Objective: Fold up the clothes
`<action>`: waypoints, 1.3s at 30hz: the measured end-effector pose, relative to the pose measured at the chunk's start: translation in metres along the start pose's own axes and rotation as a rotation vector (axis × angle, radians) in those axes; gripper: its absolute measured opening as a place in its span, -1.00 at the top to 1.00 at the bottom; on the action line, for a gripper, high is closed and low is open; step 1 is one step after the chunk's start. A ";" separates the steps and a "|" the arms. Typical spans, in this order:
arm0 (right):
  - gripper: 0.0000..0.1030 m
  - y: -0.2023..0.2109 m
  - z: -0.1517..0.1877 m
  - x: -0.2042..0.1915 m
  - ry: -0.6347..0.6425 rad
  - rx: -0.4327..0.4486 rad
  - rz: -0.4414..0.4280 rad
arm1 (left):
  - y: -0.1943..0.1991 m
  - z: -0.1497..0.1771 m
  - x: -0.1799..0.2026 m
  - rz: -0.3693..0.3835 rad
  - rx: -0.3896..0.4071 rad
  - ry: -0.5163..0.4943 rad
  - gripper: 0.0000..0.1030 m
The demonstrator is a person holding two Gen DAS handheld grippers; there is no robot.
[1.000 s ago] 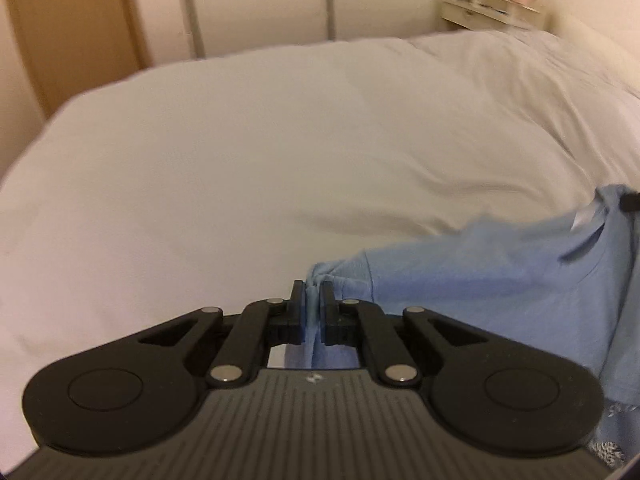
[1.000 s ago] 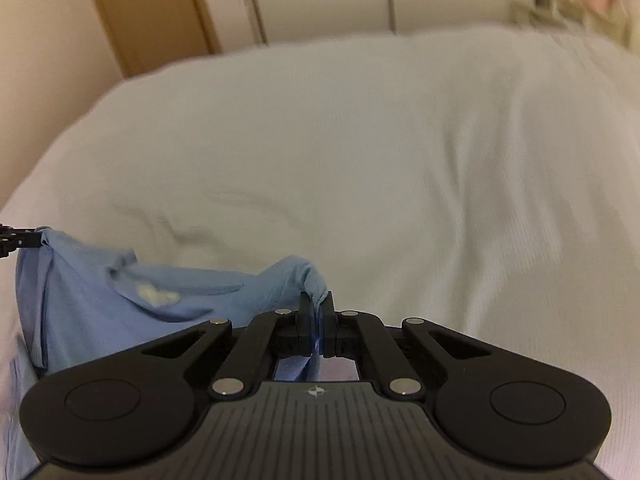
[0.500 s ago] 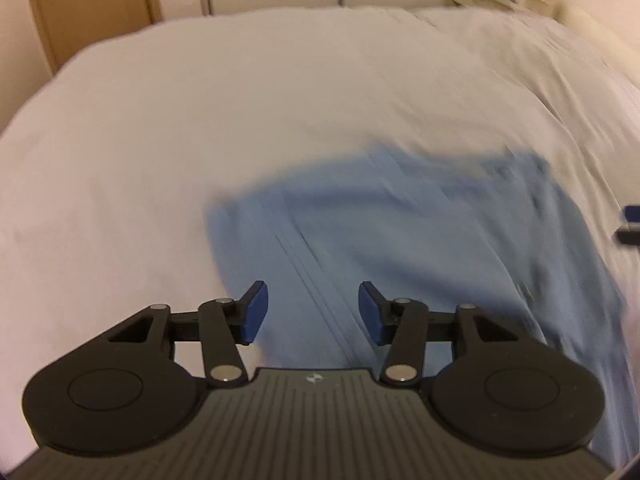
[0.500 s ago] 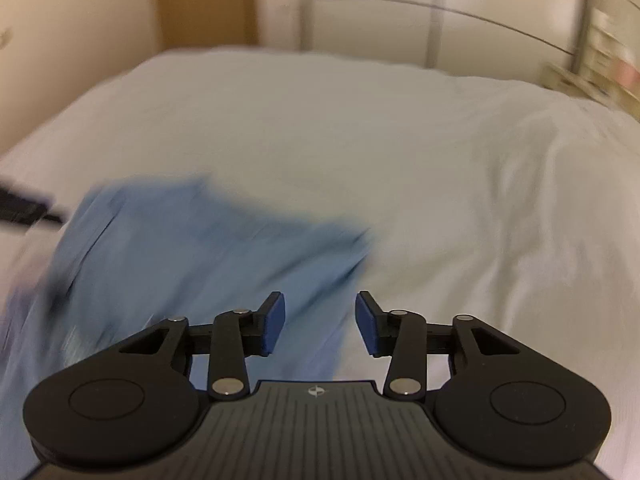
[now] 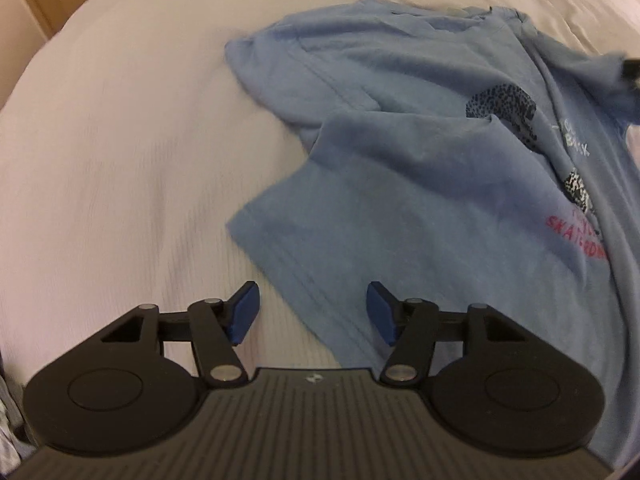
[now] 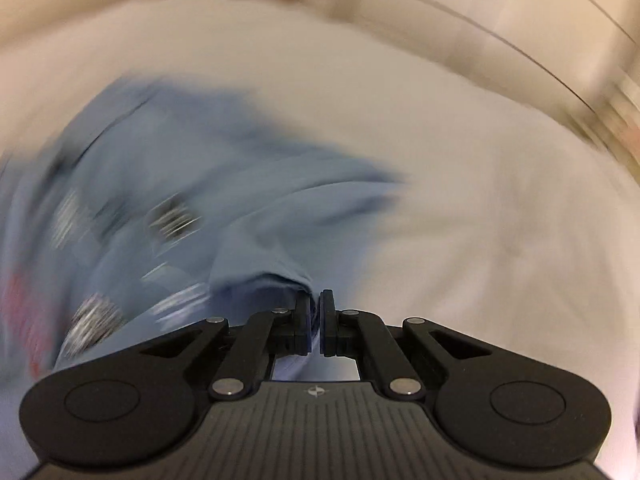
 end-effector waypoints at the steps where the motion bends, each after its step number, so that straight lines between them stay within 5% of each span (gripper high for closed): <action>1: 0.98 0.007 -0.004 0.029 -0.089 0.013 0.042 | 0.001 0.001 0.001 0.007 0.002 0.007 -0.07; 5: 0.96 0.019 0.013 0.139 -0.418 -0.010 0.202 | 0.007 0.003 0.004 0.047 0.018 0.040 -0.07; 10: 0.78 0.003 0.050 0.184 -0.561 -0.136 0.262 | 0.010 0.004 -0.003 0.071 0.023 0.108 -0.10; 14: 0.32 0.023 0.062 0.169 -0.603 -0.115 0.234 | 0.009 0.008 -0.018 0.086 0.002 0.221 -0.16; 22: 0.13 0.052 0.120 0.062 -0.617 -0.303 -0.042 | -0.008 0.021 -0.033 0.159 -0.041 0.405 -0.15; 26: 0.06 0.075 0.152 0.011 -0.635 -0.400 -0.162 | -0.009 0.022 -0.034 0.230 -0.016 0.441 0.47; 28: -0.01 0.090 0.163 -0.011 -0.650 -0.433 -0.207 | -0.011 0.024 -0.036 0.251 -0.015 0.453 0.58; 30: -0.07 0.101 0.174 -0.030 -0.679 -0.468 -0.248 | -0.013 0.026 -0.040 0.272 -0.014 0.478 0.58; 32: -0.13 0.112 0.182 -0.044 -0.712 -0.488 -0.280 | -0.017 0.026 -0.047 0.298 -0.007 0.506 0.14; 34: -0.21 0.123 0.191 -0.053 -0.741 -0.490 -0.291 | -0.021 0.023 -0.053 0.326 0.012 0.520 -0.02; 39: -0.28 0.140 0.209 -0.068 -0.851 -0.452 -0.290 | -0.035 0.007 -0.069 0.354 0.075 0.550 -0.01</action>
Point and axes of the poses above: each gripper's, at about its wrist camera, not at the fingertips, and y roughly against the way its jaws point, x to its right, z to its underside, the point moved 6 cm from there along -y, roughly the way its jaws point, and after that the axes turned 6 degrees about -y, right-handed, at the moved point
